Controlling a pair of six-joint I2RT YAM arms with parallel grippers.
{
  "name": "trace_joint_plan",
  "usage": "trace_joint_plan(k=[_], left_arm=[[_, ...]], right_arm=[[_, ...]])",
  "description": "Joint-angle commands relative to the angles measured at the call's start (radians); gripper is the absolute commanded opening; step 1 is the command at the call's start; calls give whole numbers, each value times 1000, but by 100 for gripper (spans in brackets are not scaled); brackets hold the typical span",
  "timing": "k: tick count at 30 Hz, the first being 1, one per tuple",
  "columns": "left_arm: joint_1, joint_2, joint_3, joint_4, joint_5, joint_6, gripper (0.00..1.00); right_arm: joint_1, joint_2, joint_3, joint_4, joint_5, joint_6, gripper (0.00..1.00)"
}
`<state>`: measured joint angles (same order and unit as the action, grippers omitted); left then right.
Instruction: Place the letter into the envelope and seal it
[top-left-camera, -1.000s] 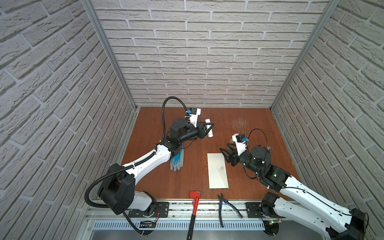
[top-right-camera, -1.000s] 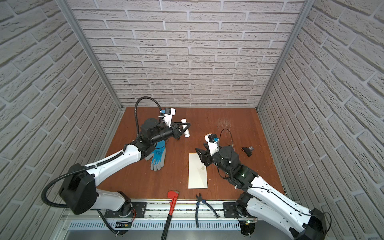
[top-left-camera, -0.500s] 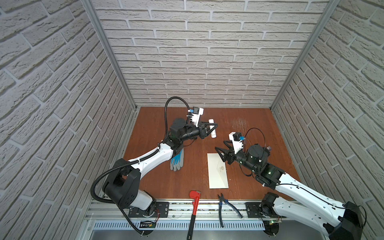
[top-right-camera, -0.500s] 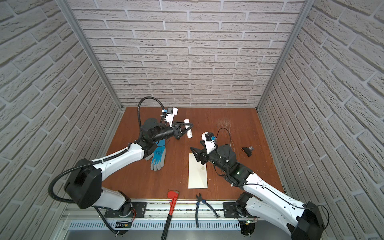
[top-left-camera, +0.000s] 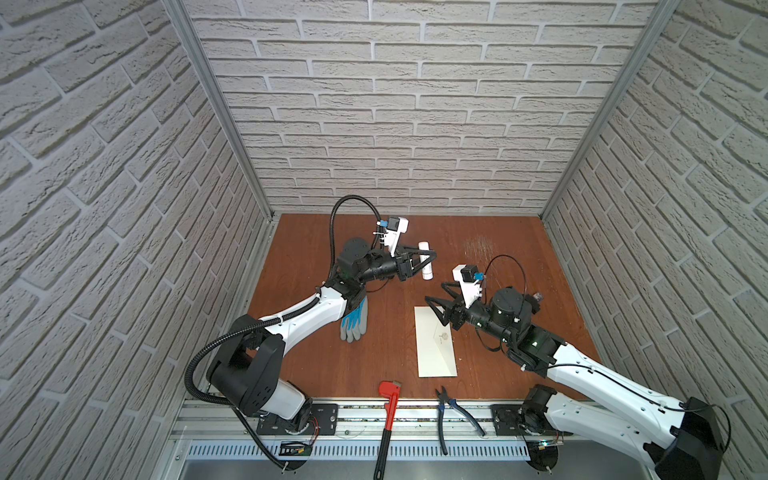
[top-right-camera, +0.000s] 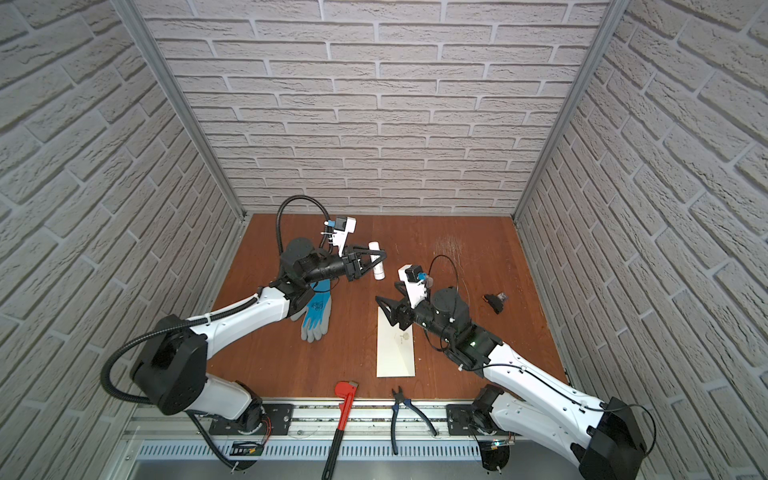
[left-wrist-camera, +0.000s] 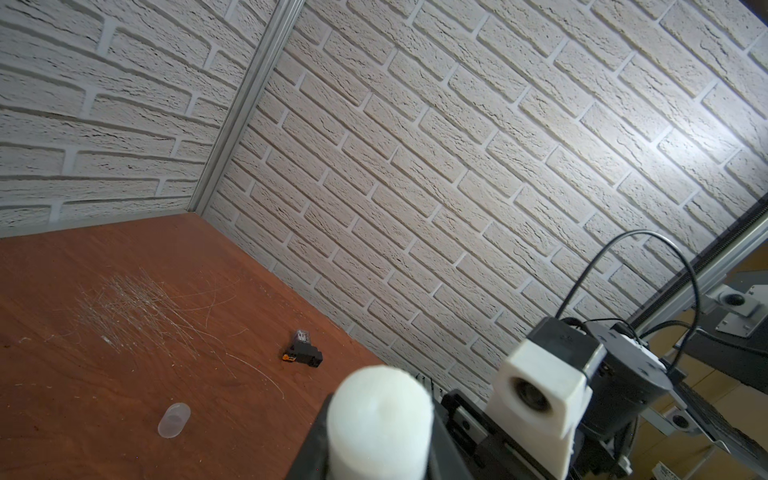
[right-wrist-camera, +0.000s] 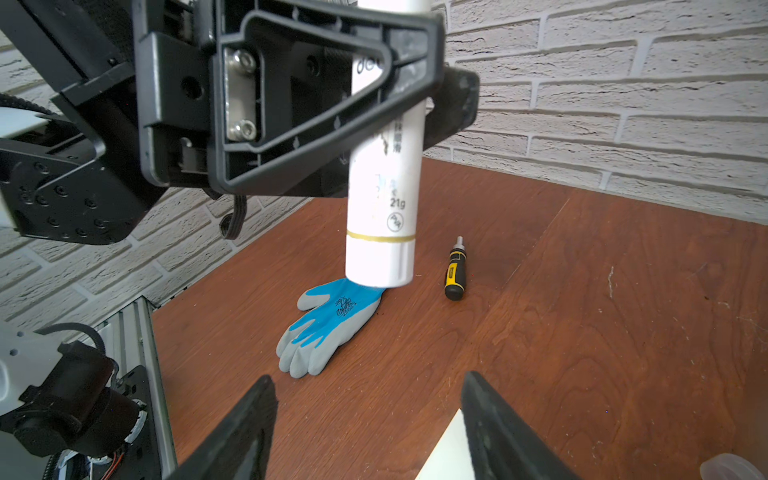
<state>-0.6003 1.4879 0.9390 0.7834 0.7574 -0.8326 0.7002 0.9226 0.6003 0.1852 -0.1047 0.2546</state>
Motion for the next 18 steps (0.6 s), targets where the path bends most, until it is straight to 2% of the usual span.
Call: trace_joint_plan(k=[1, 9, 18], left_arm=[[7, 8, -12, 114, 34, -11, 4], [7, 15, -12, 142, 66, -35, 3], [1, 25, -4, 158, 97, -50, 2]], right_arm=[[-8, 6, 27, 73, -19, 11, 70], [-34, 27, 39, 135, -23, 12, 69], [-77, 83, 62, 193, -90, 33, 61]])
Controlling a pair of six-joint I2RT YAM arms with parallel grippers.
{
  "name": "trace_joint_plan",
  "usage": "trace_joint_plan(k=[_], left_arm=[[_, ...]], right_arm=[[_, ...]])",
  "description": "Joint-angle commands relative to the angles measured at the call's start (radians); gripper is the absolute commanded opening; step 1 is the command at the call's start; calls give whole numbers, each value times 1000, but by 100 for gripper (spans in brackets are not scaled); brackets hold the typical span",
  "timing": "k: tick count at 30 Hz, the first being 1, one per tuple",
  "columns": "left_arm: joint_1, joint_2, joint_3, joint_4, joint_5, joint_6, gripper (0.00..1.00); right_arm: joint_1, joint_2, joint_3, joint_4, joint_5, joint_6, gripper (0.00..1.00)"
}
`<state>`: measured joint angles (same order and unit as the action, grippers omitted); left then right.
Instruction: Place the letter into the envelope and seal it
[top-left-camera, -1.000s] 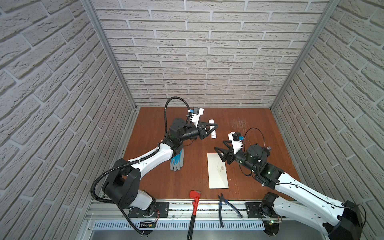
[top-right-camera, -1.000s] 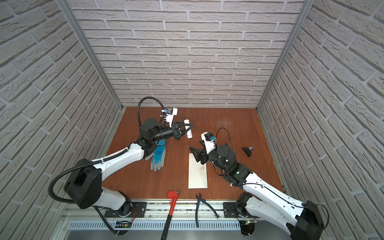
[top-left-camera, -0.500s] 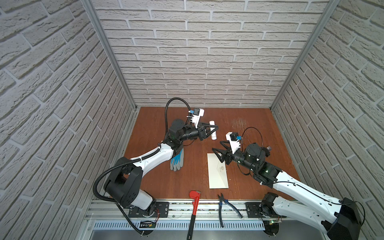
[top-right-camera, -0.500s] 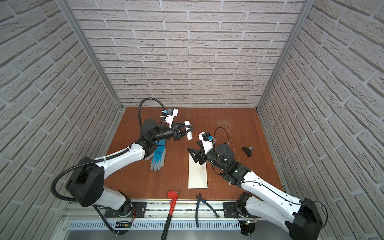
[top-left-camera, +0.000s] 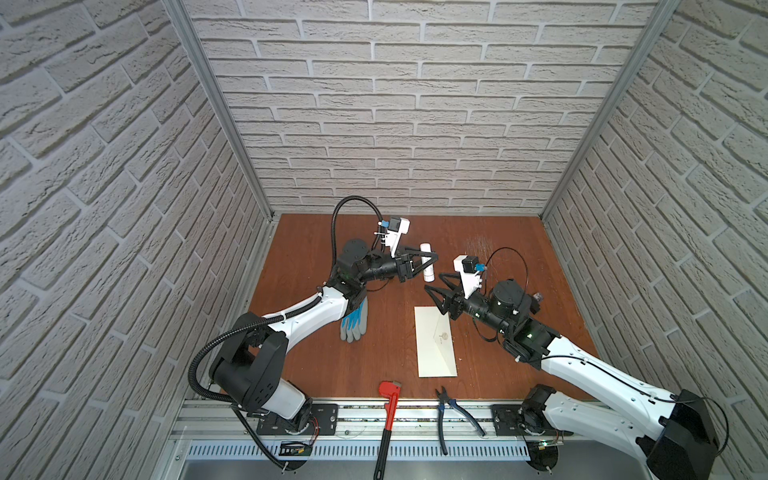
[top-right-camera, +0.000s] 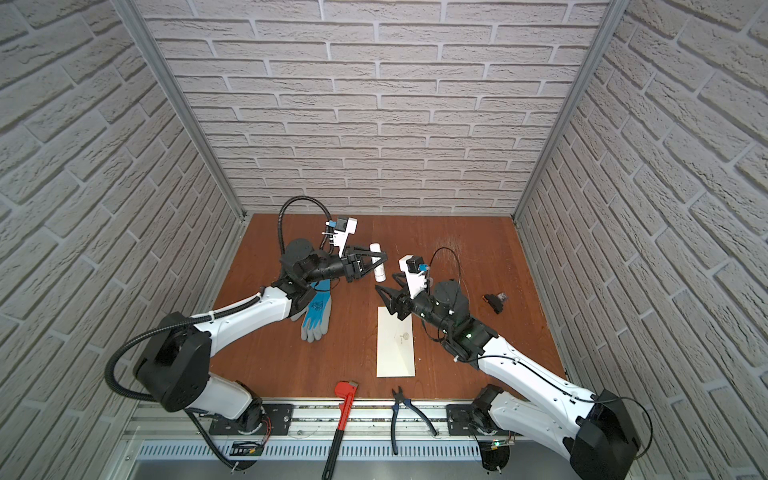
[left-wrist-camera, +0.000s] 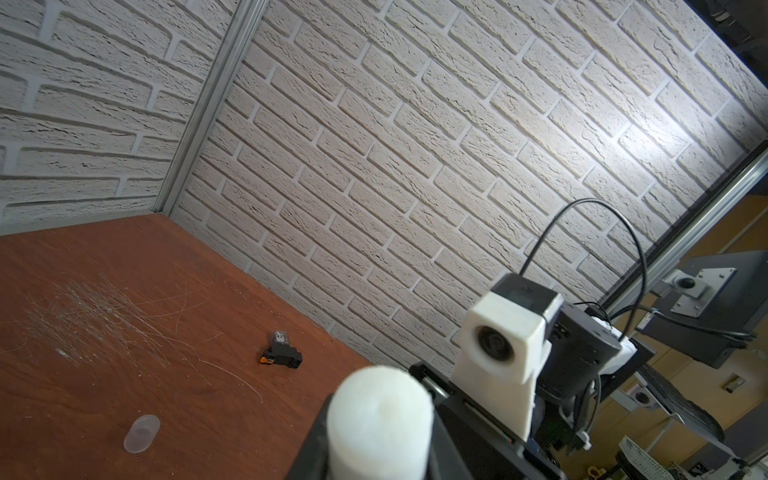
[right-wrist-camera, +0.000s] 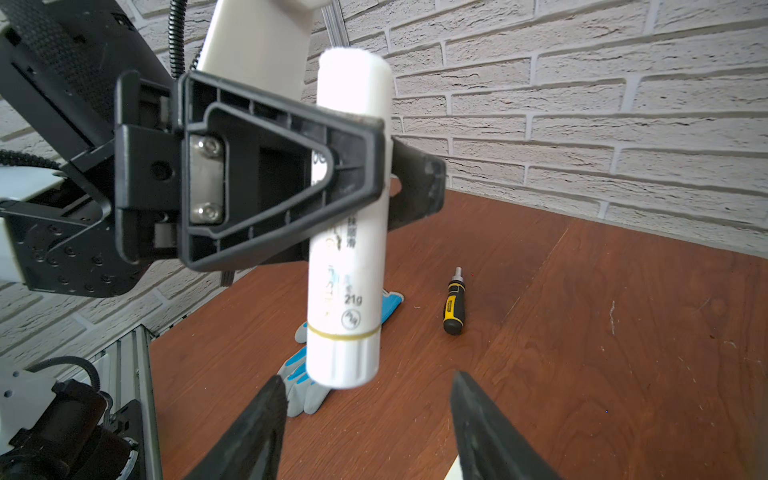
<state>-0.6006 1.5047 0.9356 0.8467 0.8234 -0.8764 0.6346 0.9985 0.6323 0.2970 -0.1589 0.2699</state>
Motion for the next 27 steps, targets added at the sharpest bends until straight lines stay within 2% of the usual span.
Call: trace_joint_plan(k=[1, 9, 20, 24, 27], left_arm=[[-1, 9, -1, 96, 31, -6, 1], [-11, 15, 0, 108, 31, -11, 1], [-29, 17, 1, 69, 15, 18, 0], [-53, -9, -13, -23, -60, 95, 0], [-82, -48, -18, -144, -163, 184, 0]], right_arm=[[-15, 14, 32, 90, -45, 23, 59], [-21, 53, 46, 119, -93, 48, 44], [-23, 45, 61, 112, -97, 58, 19], [-22, 33, 97, 59, -89, 44, 14], [-19, 17, 107, 44, -52, 26, 8]])
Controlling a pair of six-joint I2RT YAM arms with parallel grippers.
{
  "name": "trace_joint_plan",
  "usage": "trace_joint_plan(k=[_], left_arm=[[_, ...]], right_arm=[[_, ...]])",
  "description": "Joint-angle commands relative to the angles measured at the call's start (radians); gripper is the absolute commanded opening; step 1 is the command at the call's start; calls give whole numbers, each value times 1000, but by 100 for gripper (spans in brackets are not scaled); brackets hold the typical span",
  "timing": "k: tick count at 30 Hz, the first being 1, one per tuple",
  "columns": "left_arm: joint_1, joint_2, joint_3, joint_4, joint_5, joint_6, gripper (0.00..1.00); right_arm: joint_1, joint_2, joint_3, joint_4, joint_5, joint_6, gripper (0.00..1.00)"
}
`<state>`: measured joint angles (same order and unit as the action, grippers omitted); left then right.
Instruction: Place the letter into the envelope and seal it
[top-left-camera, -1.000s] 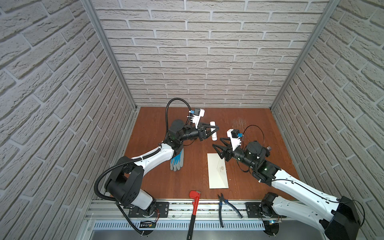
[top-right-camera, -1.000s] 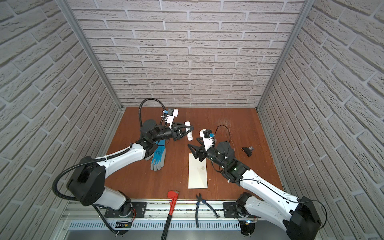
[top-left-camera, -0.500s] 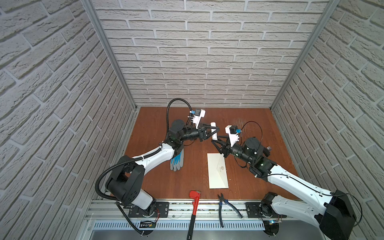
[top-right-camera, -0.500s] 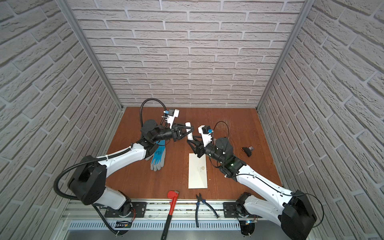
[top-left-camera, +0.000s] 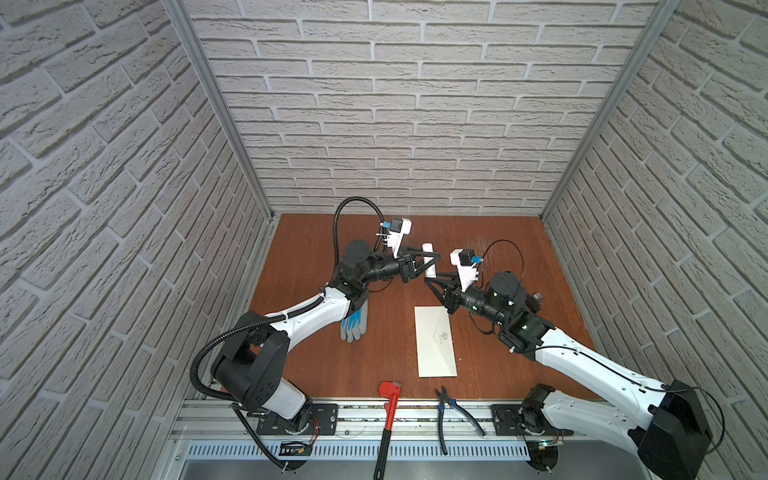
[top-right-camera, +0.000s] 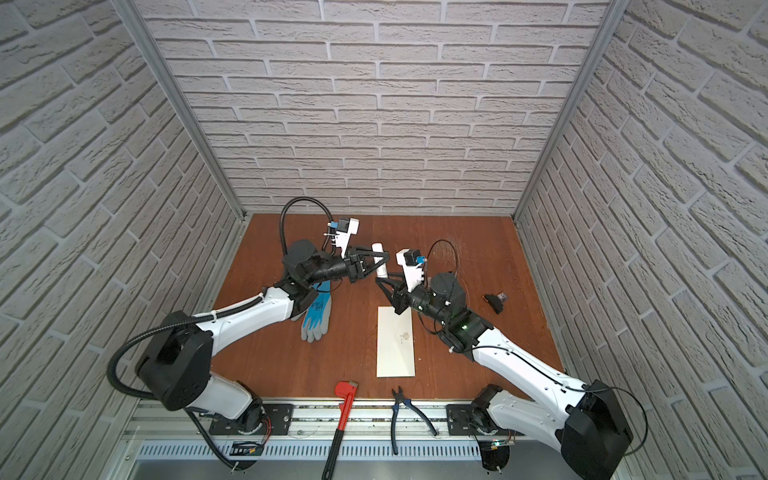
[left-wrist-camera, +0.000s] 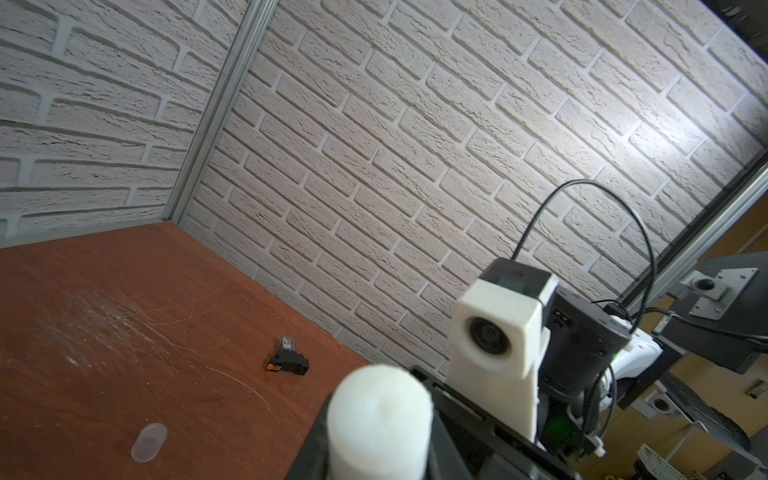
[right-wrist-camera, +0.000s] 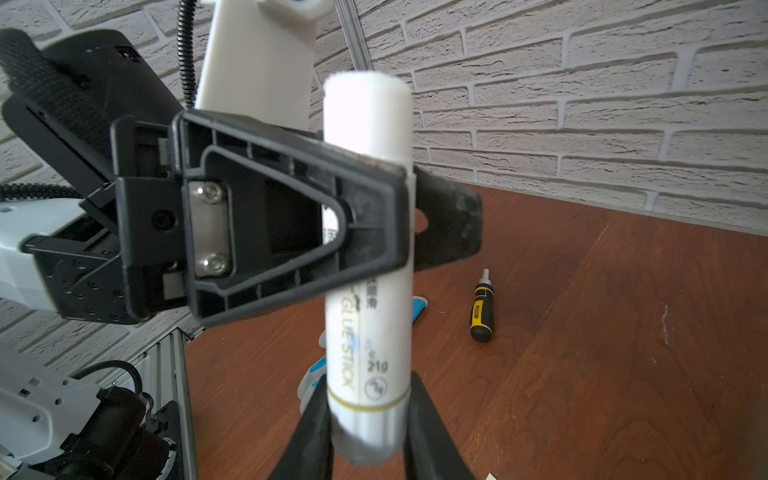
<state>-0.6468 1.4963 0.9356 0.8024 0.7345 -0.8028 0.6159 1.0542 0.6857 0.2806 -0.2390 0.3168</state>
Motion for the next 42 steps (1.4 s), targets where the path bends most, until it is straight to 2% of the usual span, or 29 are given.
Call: trace_joint_plan(k=[1, 7, 16, 26, 30, 32, 34, 36, 39, 42], left_arm=[[-48, -50, -18, -137, -114, 138, 0], [-118, -78, -26, -216, -300, 209, 0], [-198, -63, -39, -203, -525, 229, 0], [-231, -34, -40, -170, -639, 244, 0], [-230, -43, -49, -170, -670, 260, 0], [-218, -54, -51, -169, -673, 267, 0], [-192, -73, -57, -164, -657, 268, 0], [-156, -95, -63, -155, -623, 262, 0], [-92, -130, -66, -146, -540, 246, 0], [-30, -156, -61, -143, -431, 235, 0]], right_arm=[[7, -49, 51, 62, 61, -30, 7], [98, -69, 87, 10, 294, -113, 6], [271, -10, 141, 37, 690, -235, 6], [434, 124, 210, 107, 1060, -364, 6], [458, 143, 208, 128, 1071, -381, 16], [459, 138, 193, 138, 1054, -376, 27], [458, 122, 176, 129, 1037, -377, 45], [458, 91, 152, 96, 1021, -369, 55], [452, 27, 97, 58, 992, -371, 63], [430, -48, 47, 12, 935, -354, 67]])
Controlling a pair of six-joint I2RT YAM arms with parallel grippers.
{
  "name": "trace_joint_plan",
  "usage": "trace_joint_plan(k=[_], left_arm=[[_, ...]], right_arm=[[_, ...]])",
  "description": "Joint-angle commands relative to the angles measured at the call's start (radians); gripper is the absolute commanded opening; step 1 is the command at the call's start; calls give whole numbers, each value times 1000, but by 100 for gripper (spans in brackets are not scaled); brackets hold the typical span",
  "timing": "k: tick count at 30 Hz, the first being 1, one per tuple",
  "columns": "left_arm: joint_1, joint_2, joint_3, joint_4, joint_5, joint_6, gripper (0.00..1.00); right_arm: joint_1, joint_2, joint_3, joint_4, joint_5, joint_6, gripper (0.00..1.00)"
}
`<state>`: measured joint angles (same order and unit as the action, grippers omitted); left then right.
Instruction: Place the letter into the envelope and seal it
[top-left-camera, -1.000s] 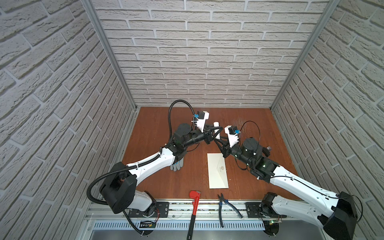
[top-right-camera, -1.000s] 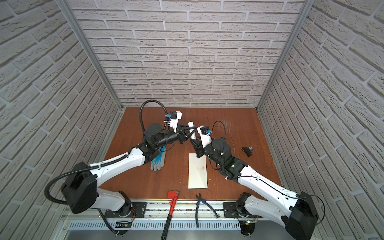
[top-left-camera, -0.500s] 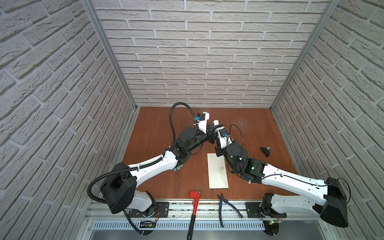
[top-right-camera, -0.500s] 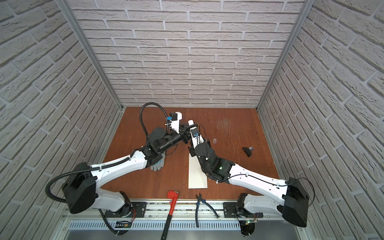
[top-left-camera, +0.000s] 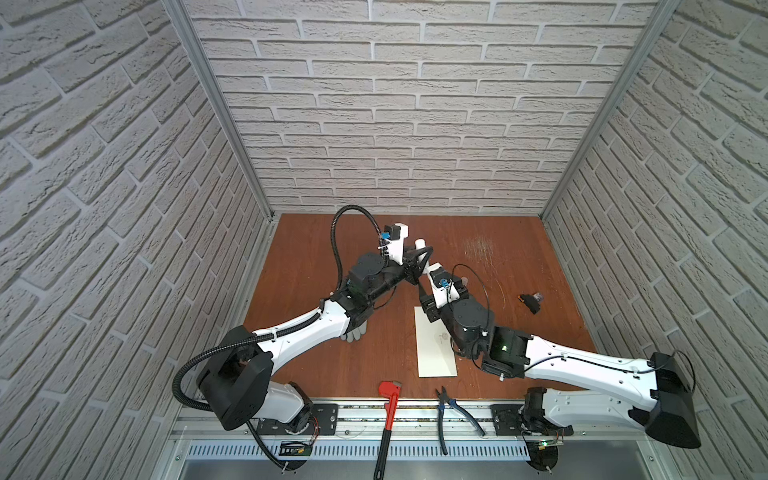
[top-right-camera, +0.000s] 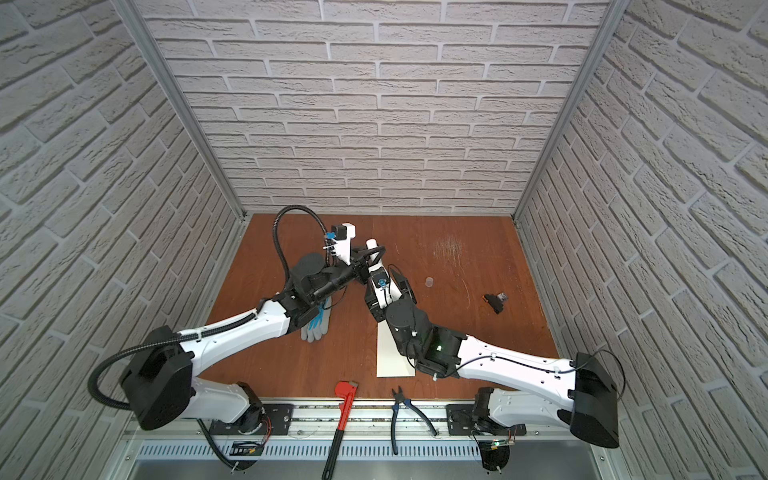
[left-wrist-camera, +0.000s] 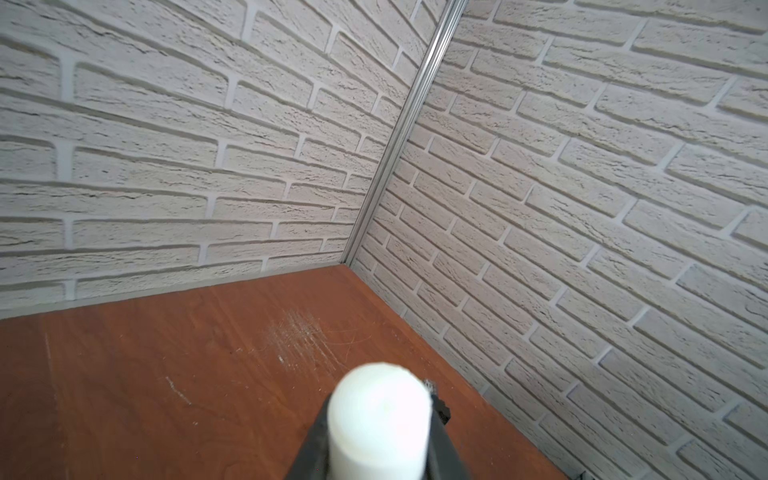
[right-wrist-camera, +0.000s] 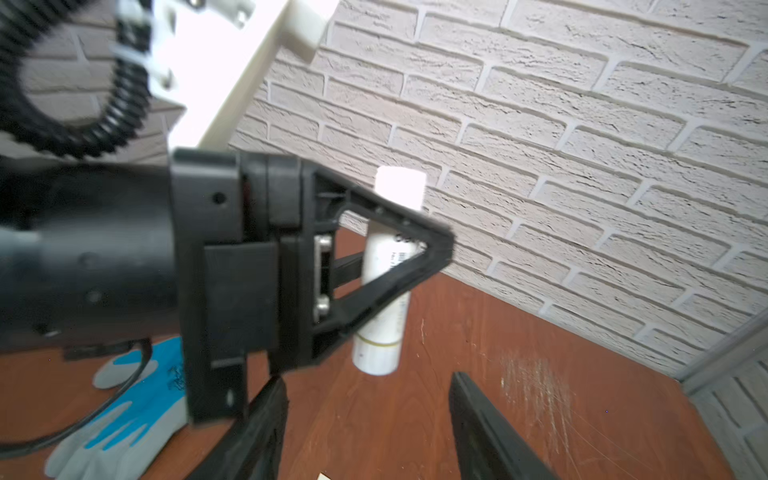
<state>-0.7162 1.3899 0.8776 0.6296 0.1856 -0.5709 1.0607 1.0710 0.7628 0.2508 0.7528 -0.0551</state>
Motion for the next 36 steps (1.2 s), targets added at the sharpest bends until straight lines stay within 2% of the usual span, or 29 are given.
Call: trace_joint_plan(k=[1, 7, 15, 26, 36], left_arm=[[58, -57, 0, 30, 155, -4, 0], [130, -52, 0, 105, 358, -75, 0], [142, 8, -14, 253, 476, -181, 0], [139, 36, -34, 286, 474, -213, 0], [122, 65, -49, 333, 483, -241, 0]], right_arm=[[-27, -89, -43, 22, -87, 28, 67], [-137, -189, -82, -68, -327, 81, 66], [-264, -193, -82, -93, -597, 157, 64], [-346, -198, -112, -133, -629, 214, 59], [-404, -185, -139, -111, -720, 271, 58]])
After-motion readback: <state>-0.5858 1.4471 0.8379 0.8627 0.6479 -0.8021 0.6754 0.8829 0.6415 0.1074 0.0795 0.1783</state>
